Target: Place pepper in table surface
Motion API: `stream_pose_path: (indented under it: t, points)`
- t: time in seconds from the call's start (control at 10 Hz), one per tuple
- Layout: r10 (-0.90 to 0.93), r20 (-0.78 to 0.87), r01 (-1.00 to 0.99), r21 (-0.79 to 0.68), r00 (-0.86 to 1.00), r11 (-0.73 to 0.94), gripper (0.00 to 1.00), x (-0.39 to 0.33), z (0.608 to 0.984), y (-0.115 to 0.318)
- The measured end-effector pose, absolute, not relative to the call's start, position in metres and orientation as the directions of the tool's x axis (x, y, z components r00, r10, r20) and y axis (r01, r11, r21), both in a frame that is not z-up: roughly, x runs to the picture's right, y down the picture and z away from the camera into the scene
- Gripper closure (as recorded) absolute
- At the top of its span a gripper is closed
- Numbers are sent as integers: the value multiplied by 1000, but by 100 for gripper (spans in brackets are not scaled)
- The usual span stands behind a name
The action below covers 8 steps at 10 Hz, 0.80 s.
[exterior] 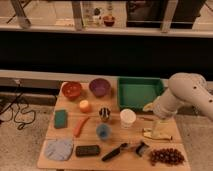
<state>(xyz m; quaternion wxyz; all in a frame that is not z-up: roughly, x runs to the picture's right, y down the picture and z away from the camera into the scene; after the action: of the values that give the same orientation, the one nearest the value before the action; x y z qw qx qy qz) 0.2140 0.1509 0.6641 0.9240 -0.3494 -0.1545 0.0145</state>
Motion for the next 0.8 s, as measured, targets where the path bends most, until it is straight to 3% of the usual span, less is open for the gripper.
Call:
stream_pose_path:
  t: [0.8]
  points:
    - [116,281,105,-664,953,741,20,204,665,162]
